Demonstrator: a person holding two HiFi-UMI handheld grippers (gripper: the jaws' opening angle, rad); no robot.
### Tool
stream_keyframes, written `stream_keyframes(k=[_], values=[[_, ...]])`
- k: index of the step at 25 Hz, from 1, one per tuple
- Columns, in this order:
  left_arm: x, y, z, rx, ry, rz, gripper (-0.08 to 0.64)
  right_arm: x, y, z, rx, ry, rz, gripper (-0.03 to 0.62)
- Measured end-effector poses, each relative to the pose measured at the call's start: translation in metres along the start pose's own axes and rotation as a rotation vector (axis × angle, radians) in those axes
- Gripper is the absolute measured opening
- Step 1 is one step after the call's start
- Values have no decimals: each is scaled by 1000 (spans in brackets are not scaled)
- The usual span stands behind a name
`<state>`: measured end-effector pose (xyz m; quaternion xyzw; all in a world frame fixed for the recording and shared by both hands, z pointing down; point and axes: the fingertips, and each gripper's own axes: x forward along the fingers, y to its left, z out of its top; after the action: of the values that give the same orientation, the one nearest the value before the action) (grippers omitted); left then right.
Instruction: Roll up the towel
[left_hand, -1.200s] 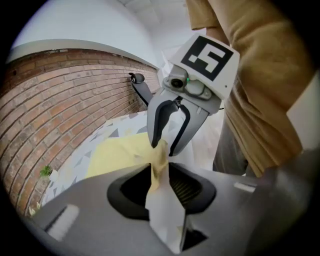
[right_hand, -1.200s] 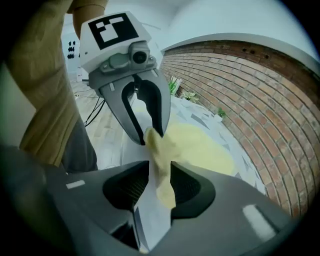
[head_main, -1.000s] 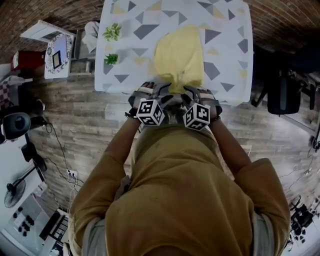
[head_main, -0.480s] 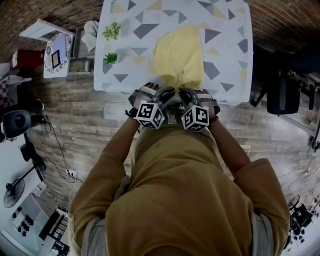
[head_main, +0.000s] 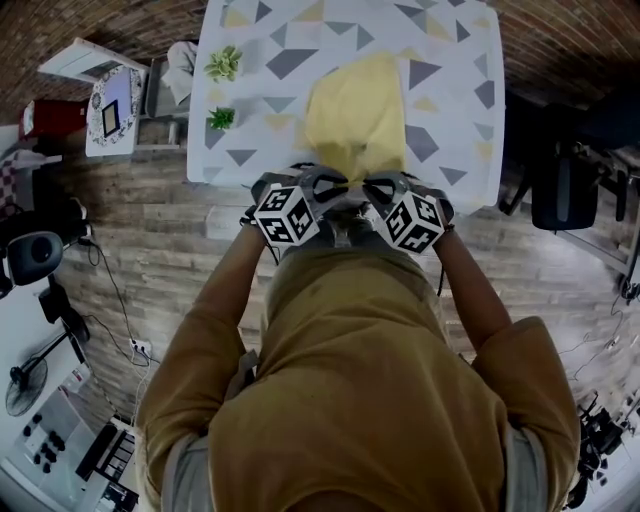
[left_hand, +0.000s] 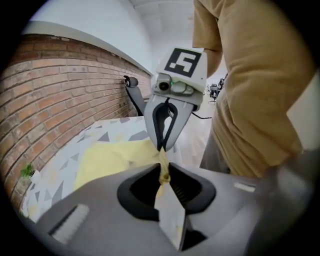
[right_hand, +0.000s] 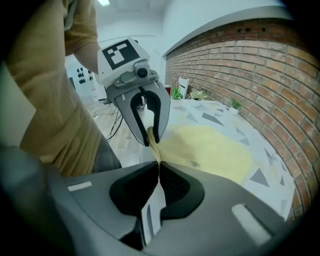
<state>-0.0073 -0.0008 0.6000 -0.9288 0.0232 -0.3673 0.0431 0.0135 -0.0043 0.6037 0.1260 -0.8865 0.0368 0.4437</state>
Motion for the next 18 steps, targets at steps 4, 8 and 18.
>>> stream_keyframes(k=[4, 8, 18], values=[[5, 2, -13, 68, 72, -13, 118, -1, -6, 6, 9, -6, 18, 15], [10, 5, -23, 73, 91, 45, 196, -1, -12, 7, 104, -48, 19, 12], [-6, 12, 6, -63, -84, 168, 104, -18, -26, 14, 256, -116, 57, 12]])
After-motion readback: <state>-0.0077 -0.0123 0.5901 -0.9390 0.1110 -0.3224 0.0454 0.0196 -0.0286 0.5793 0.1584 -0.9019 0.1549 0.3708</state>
